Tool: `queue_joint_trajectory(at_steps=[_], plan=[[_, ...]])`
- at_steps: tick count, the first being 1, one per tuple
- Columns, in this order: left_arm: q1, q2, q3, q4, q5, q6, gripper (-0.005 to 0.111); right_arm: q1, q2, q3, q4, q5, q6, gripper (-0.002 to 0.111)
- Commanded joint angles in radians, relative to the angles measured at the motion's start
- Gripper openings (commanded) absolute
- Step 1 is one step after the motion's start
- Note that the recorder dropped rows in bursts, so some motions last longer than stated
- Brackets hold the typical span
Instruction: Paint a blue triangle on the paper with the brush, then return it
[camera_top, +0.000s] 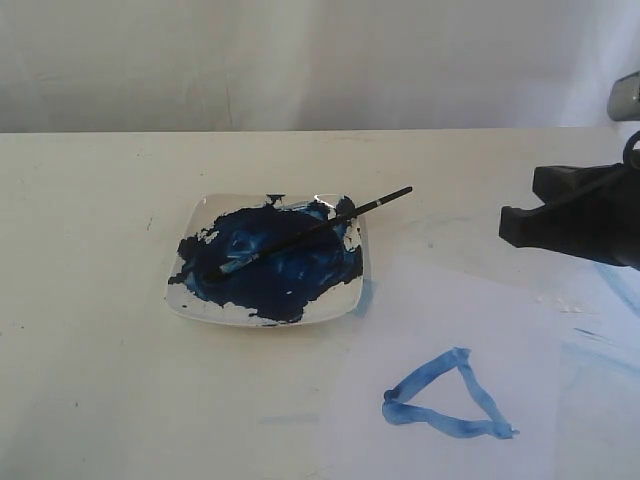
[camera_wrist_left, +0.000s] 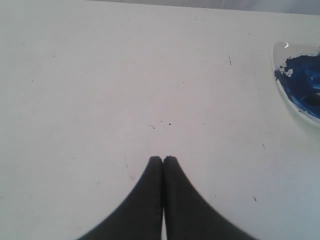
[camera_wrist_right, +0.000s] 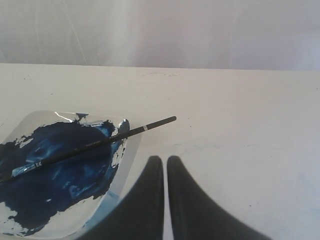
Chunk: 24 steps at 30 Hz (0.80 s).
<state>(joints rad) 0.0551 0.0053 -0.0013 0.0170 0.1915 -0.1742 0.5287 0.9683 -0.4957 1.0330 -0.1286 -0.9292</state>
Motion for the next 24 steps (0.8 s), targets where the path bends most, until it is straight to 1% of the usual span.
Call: queue_joint_trajectory(at_steps=[1,14,17,19,24], plan=[[0.002,-0.005,0.001,0.0,-0.012,-0.009,0.0,-0.002,-0.008,0.008,-0.002,-0.007,-0.01,0.003],[0.002,-0.005,0.001,0.0,-0.012,-0.009,0.0,-0.002,-0.011,0.008,-0.002,-0.003,-0.01,0.003],[0.002,-0.005,0.001,0.0,-0.012,-0.009,0.0,-0.002,-0.022,0.008,-0.032,-0.005,-0.076,0.003],[0.002,-0.005,0.001,0.0,-0.012,-0.009,0.0,-0.002,-0.06,0.008,-0.037,-0.01,-0.121,0.003],[0.002,-0.005,0.001,0.0,-0.012,-0.009,0.0,-0.002,-0.263,0.011,-0.037,0.003,-0.121,0.003]])
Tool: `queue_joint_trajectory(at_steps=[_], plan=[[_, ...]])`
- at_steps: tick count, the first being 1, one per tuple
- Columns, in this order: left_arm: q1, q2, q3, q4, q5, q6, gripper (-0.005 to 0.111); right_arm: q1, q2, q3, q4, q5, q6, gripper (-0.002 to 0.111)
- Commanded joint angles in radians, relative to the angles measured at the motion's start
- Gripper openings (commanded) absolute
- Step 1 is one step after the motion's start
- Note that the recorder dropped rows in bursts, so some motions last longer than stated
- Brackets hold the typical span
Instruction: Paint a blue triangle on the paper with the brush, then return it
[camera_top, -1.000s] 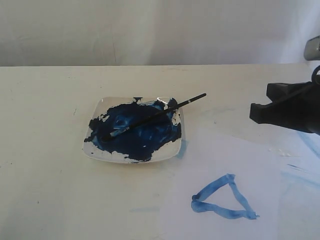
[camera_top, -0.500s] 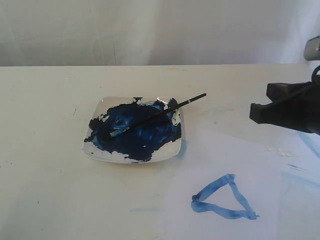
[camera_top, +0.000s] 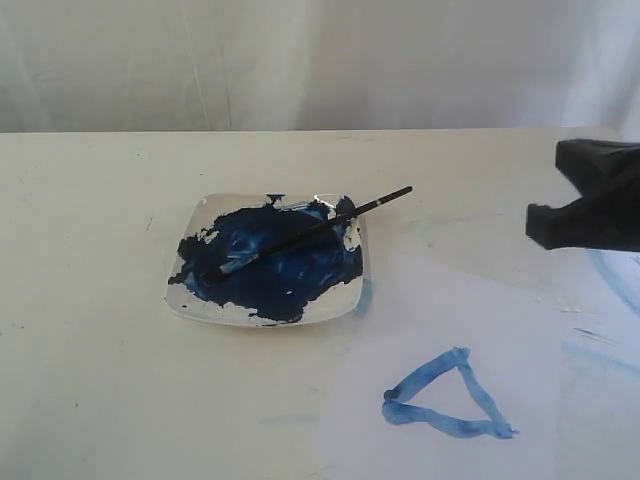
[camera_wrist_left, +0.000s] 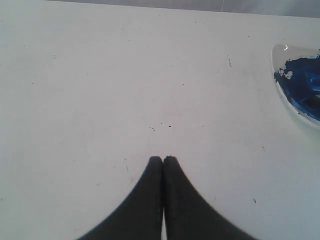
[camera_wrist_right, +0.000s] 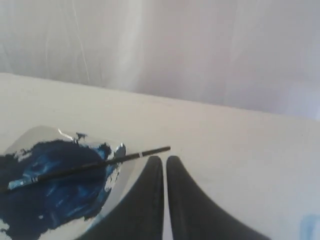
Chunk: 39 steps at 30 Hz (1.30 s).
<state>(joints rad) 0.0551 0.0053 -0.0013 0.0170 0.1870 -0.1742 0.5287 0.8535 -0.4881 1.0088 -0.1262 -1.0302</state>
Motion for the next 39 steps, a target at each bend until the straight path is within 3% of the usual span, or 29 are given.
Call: queue_joint_trajectory(at_steps=[1,9,19,28,33,39], plan=[[0.002,-0.005,0.001,0.0,-0.007,-0.009,0.0,-0.01,-0.201,0.003,-0.015,-0.001,-0.02,0.003],[0.002,-0.005,0.001,0.0,-0.007,-0.009,0.0,-0.218,-0.576,0.003,0.033,-0.003,0.069,0.003],[0.002,-0.005,0.001,0.0,-0.007,-0.007,0.0,-0.232,-0.712,0.003,0.079,0.005,0.484,0.003],[0.002,-0.005,0.001,0.0,-0.007,-0.007,0.0,-0.232,-0.712,0.014,0.079,-0.044,1.18,0.003],[0.002,-0.005,0.001,0.0,-0.007,-0.007,0.0,-0.232,-0.712,0.149,0.142,-0.055,1.764,0.003],[0.002,-0.005,0.001,0.0,-0.007,-0.007,0.0,-0.232,-0.746,0.248,0.236,-0.084,1.812,0.003]])
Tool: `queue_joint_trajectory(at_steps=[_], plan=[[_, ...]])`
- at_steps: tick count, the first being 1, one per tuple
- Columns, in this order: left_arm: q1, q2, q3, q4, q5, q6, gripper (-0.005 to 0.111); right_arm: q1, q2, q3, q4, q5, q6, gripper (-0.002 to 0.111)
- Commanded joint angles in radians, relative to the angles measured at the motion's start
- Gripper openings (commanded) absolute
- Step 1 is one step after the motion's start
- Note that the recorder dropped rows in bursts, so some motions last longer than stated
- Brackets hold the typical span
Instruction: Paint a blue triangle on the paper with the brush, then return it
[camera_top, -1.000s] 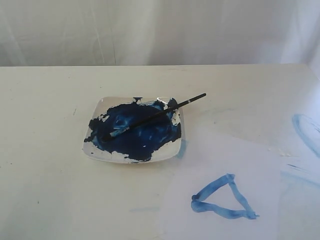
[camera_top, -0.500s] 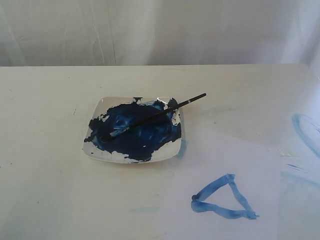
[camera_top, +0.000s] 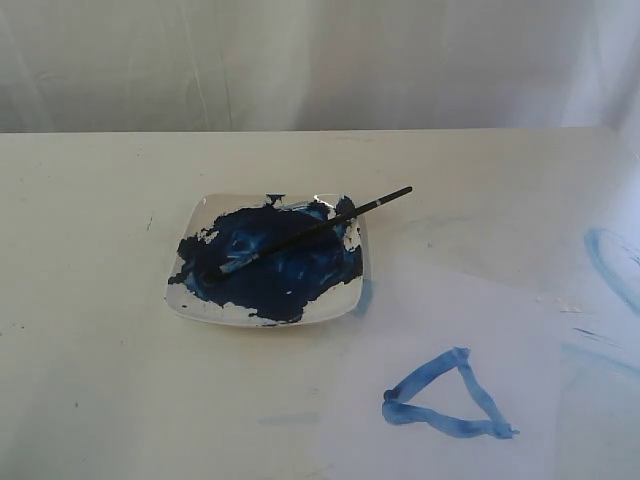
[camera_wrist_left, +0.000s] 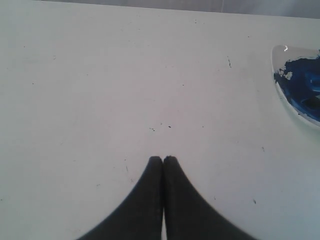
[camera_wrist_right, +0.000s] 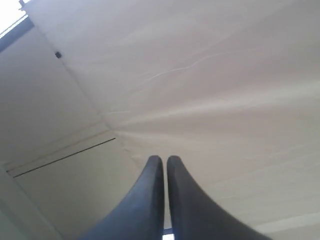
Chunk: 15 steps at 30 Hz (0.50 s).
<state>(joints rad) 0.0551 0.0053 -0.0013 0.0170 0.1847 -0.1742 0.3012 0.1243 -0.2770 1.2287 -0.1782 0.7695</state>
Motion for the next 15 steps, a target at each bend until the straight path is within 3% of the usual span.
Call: queue_joint_trajectory(at_steps=[1,5,8,15], plan=[[0.002,-0.005,0.001,0.0,-0.005,-0.007,0.0,-0.005,-0.017,0.048,0.017,-0.044,0.012,0.003],[0.002,-0.005,0.001,0.0,-0.005,-0.007,0.0,-0.005,-0.017,0.069,0.095,-0.065,-0.057,0.003],[0.002,-0.005,0.001,0.0,-0.005,-0.007,0.0,-0.003,-0.017,0.069,0.516,-0.068,-0.549,0.003],[0.002,-0.005,0.001,0.0,-0.005,-0.007,0.0,-0.003,-0.017,0.071,0.513,-0.127,-0.688,0.003]])
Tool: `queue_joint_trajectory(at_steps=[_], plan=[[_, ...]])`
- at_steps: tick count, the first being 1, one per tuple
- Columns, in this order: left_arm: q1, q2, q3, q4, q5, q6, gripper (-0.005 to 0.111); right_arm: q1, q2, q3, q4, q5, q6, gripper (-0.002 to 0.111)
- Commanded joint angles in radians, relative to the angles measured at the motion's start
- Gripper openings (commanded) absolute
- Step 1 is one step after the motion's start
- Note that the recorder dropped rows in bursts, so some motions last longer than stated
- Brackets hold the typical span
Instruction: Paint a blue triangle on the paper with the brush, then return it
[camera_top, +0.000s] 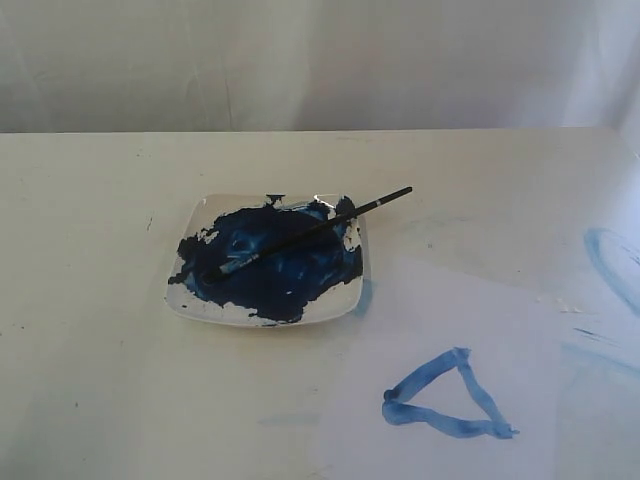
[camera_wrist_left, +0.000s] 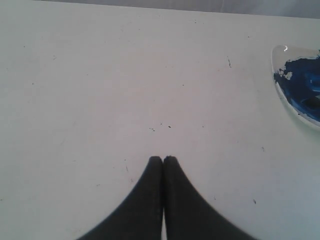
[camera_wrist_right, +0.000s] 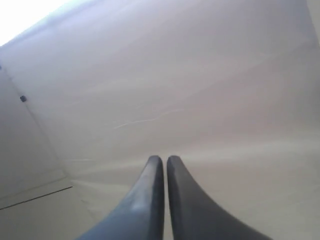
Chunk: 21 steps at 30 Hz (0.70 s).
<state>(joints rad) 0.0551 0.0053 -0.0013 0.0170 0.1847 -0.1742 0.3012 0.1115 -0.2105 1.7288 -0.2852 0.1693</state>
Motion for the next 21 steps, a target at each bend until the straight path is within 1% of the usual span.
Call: queue_joint_trajectory(at_steps=[1,6,7,8,9,11,13,14,16,18,20,21], plan=[[0.002,-0.005,0.001,0.0,-0.005,-0.007,0.0,-0.003,-0.004,0.004,-0.001,-0.025,-0.09,0.003],[0.002,-0.005,0.001,0.0,-0.005,-0.007,0.0,-0.003,-0.004,0.0,-0.032,-0.018,-0.055,0.003],[0.002,-0.005,0.001,0.0,-0.005,-0.007,0.0,-0.003,-0.004,0.0,-0.054,-0.018,-0.038,0.003],[0.002,-0.005,0.001,0.0,-0.005,-0.007,0.0,-0.003,-0.004,0.002,-0.129,-0.018,-0.005,0.003],[0.002,-0.005,0.001,0.0,-0.005,-0.007,0.0,-0.003,-0.004,0.007,-0.261,-0.027,0.051,0.003],[0.002,-0.005,0.001,0.0,-0.005,-0.007,0.0,-0.003,-0.004,0.016,-0.615,-0.073,0.221,0.003],[0.002,-0.005,0.001,0.0,-0.005,-0.007,0.0,-0.003,-0.004,0.034,-1.08,-0.166,0.384,0.003],[0.002,-0.005,0.001,0.0,-0.005,-0.007,0.0,-0.003,-0.004,0.043,-1.264,-0.22,0.414,0.003],[0.002,-0.005,0.001,0.0,-0.005,-0.007,0.0,-0.003,-0.004,0.053,-1.655,-0.348,0.396,0.003],[0.002,-0.005,0.001,0.0,-0.005,-0.007,0.0,-0.003,-0.004,0.058,-1.939,-0.419,0.32,0.003],[0.002,-0.005,0.001,0.0,-0.005,-0.007,0.0,-0.003,-0.004,0.062,-2.203,-0.389,0.302,0.003],[0.002,-0.005,0.001,0.0,-0.005,-0.007,0.0,-0.003,-0.004,0.062,-2.294,-0.357,0.311,0.003]])
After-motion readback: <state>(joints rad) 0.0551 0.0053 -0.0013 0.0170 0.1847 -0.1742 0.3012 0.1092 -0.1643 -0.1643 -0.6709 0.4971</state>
